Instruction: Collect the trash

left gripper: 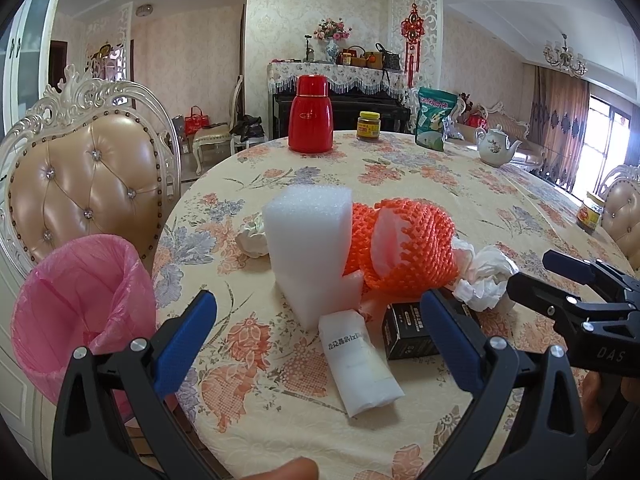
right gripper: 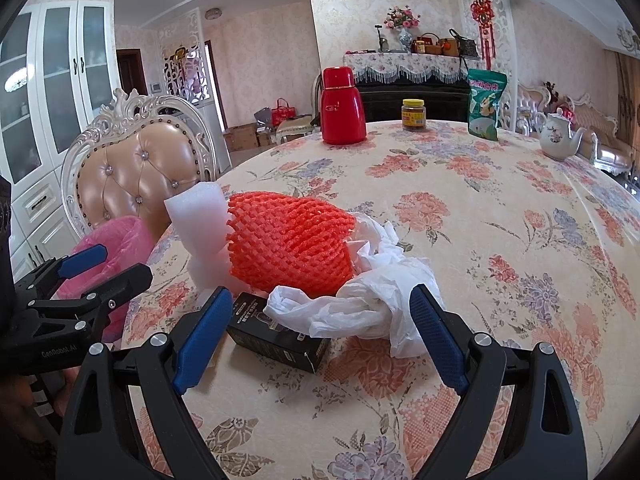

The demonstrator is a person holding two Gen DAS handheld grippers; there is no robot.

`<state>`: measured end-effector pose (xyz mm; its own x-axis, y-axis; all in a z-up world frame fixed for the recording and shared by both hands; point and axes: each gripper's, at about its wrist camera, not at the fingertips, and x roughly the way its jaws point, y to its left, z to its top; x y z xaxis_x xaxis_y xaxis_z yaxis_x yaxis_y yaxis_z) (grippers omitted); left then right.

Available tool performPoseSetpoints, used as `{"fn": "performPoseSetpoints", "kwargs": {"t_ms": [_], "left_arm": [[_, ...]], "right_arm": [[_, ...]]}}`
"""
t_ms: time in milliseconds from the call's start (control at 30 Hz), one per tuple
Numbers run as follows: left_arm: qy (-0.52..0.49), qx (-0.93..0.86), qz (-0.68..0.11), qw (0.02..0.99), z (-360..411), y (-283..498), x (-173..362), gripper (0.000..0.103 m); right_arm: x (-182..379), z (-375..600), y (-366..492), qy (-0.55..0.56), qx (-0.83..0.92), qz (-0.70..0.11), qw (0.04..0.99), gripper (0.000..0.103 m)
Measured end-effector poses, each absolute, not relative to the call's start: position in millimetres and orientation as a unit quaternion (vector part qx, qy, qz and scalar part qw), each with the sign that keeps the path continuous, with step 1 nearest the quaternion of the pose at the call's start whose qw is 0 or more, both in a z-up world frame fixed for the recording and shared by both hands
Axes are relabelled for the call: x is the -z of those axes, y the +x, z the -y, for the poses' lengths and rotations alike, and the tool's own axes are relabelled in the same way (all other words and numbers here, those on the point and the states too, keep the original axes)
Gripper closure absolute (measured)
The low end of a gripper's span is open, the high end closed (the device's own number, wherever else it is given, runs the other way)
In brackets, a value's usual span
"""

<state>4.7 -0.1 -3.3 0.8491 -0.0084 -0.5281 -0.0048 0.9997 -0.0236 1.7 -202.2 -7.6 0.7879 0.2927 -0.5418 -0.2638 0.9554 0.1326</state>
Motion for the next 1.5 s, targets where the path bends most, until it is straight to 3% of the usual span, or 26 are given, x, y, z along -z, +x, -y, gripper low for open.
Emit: {"fn": "performPoseSetpoints", "kwargs": {"t_ms": [1500], "left_arm": [[-0.014,-0.001,-0.275,0.961,0.5,2.7,3.4,0.004]], "right_arm": [[8.4,205.1,-0.3,0.027,-0.147,-0.292,0.945,0.018]]}}
